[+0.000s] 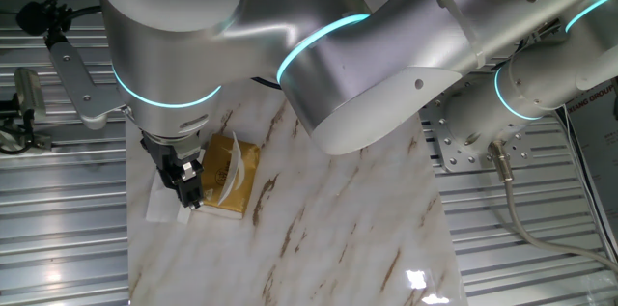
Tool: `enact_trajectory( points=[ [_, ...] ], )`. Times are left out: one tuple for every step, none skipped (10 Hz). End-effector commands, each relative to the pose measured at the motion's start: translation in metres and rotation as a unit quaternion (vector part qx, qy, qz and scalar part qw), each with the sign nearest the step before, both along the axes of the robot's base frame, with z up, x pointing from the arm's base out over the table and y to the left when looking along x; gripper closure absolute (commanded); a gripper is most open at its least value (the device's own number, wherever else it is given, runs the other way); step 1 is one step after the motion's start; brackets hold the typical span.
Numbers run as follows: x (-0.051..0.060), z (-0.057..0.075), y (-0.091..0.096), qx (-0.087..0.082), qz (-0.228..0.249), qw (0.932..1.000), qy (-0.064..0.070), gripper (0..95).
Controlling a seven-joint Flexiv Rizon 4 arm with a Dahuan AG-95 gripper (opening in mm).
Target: Pull out a napkin
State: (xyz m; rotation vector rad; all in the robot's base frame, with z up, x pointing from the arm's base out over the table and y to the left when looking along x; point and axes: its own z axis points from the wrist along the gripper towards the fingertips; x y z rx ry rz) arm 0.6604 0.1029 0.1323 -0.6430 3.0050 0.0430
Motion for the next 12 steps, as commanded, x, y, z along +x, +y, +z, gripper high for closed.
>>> enact_trajectory(
  points=[
    [0.0001, 0.0001, 0.0001, 0.000, 0.002, 1.0000, 0.000, 0.0],
    [0.0001, 0.0001, 0.0001, 0.001, 0.002, 1.0000, 0.000, 0.0],
    [0.0001, 0.0001, 0.0001, 0.001, 0.002, 1.0000, 0.000, 0.0],
    [0.0001, 0.0001, 0.0001, 0.001, 0.002, 1.0000, 0.000, 0.0],
    [0.0001, 0.0001, 0.0001, 0.001, 0.003, 1.0000, 0.000, 0.0],
    [0.0001, 0.0001, 0.0001, 0.001, 0.003, 1.0000, 0.000, 0.0],
    [0.0001, 0.0001, 0.0001, 0.001, 0.003, 1.0000, 0.000, 0.0],
    [0.0001, 0.0001, 0.0001, 0.001, 0.003, 1.0000, 0.000, 0.0],
    [0.0001, 0.0001, 0.0001, 0.000, 0.006, 1.0000, 0.000, 0.0],
    [0.0001, 0.0000, 0.0003, -0.001, 0.010, 0.9999, 0.003, 0.0],
    [0.0001, 0.0000, 0.0003, -0.001, 0.011, 0.9999, 0.003, 0.0],
    [0.0001, 0.0000, 0.0003, -0.001, 0.012, 0.9999, 0.004, 0.0]
  ],
)
